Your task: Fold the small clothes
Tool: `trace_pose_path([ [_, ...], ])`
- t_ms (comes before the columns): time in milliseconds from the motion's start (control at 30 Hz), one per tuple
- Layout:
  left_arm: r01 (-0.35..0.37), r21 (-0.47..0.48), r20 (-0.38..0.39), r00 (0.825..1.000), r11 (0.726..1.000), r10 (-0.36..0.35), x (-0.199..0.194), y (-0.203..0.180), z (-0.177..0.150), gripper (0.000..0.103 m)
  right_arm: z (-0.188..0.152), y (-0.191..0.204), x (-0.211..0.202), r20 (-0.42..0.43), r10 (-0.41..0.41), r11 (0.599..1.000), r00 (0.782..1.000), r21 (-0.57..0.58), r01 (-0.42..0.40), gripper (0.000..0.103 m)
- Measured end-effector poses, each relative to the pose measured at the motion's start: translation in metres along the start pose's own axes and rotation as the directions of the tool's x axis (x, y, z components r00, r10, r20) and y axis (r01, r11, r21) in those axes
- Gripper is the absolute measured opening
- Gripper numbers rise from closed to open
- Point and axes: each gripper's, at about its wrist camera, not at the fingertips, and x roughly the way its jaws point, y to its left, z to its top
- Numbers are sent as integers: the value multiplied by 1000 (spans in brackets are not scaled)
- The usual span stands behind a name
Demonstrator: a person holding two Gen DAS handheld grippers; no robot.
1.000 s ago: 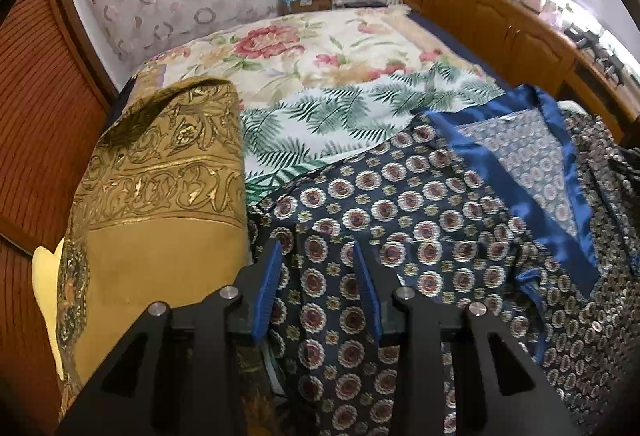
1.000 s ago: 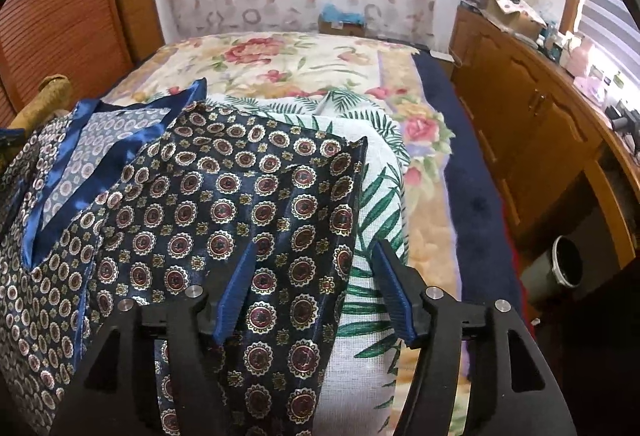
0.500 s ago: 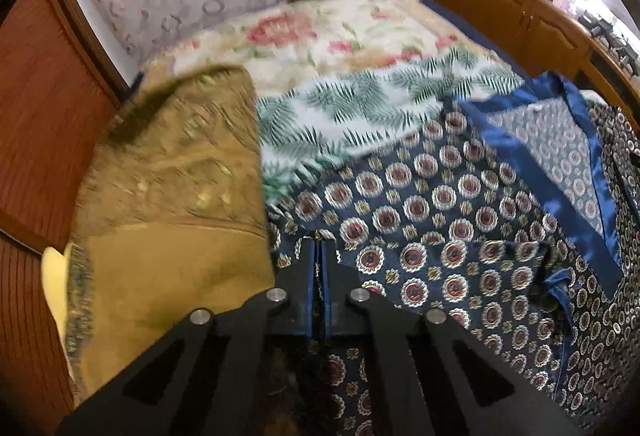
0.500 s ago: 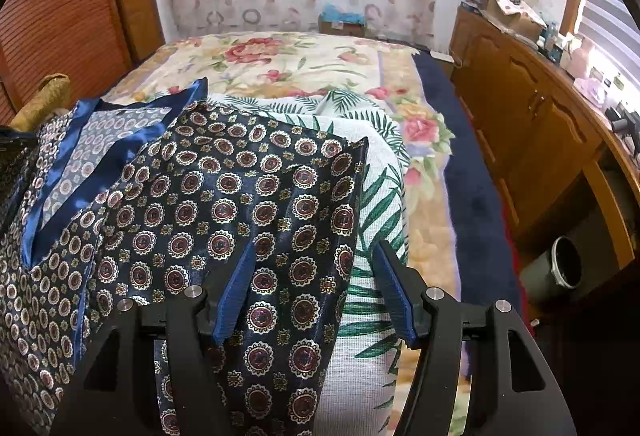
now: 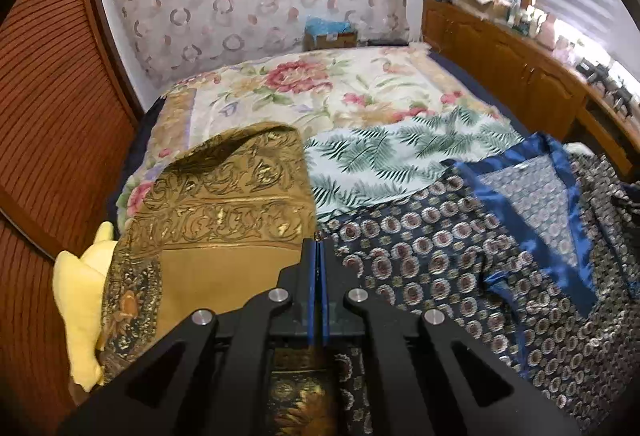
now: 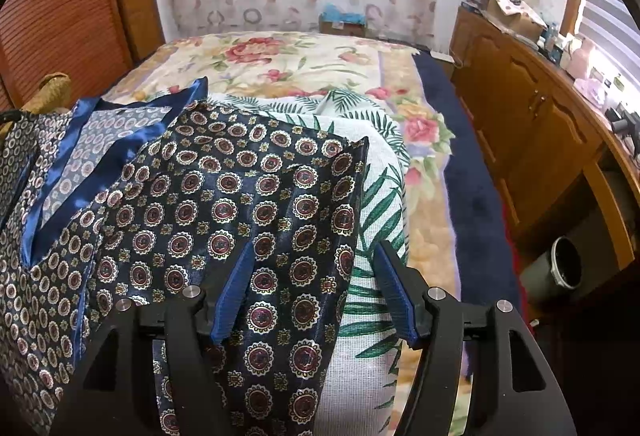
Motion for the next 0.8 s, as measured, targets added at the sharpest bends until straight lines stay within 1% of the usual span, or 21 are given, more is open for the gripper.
trace_pose_path([
  [100, 27, 3, 14, 1000, 1000, -28, -7, -7, -2, 0, 1, -2, 1, -6, 14, 1000, 1000, 1, -14, 64],
  [167, 38, 15, 25, 999, 999, -38, -12, -13, -4, 0, 5, -3, 2, -22, 27, 999, 999, -21, -27, 64],
  [300, 49, 27, 45, 998, 998, -50, -20, -20, -5, 0, 22, -11, 13, -64, 42, 998, 997, -40, -44, 64],
  [433, 62, 26, 60, 996, 998, -64, -29, -26, -8, 0, 37, -22, 27, -86, 52, 998, 995, -32, -55, 64],
  [500, 70, 25, 71, 995, 997, -72, -34, -28, -10, 0, 43, -23, 31, -92, 51, 998, 994, -31, -54, 62],
  [533, 77, 24, 80, 994, 997, -78, -38, -30, -12, 0, 45, -24, 33, -92, 41, 999, 995, -32, -44, 59],
  [600, 86, 22, 92, 992, 996, -87, -43, -32, -15, 0, 48, -21, 34, -86, 42, 999, 995, -30, -45, 46],
  [633, 90, 22, 100, 991, 996, -92, -48, -33, -16, 0, 49, -17, 33, -84, 52, 998, 995, -35, -55, 28],
  [667, 96, 22, 110, 989, 995, -97, -53, -34, -19, 0, 50, -14, 31, -80, 51, 997, 995, -45, -55, 12],
  [733, 105, 23, 130, 986, 994, -108, -64, -37, -24, 0, 50, -3, 23, -54, 36, 997, 998, -67, -40, 6],
  [800, 113, 27, 149, 982, 993, -116, -76, -39, -29, 0, 49, 5, 8, -2, 46, 996, 999, -73, -46, 3],
])
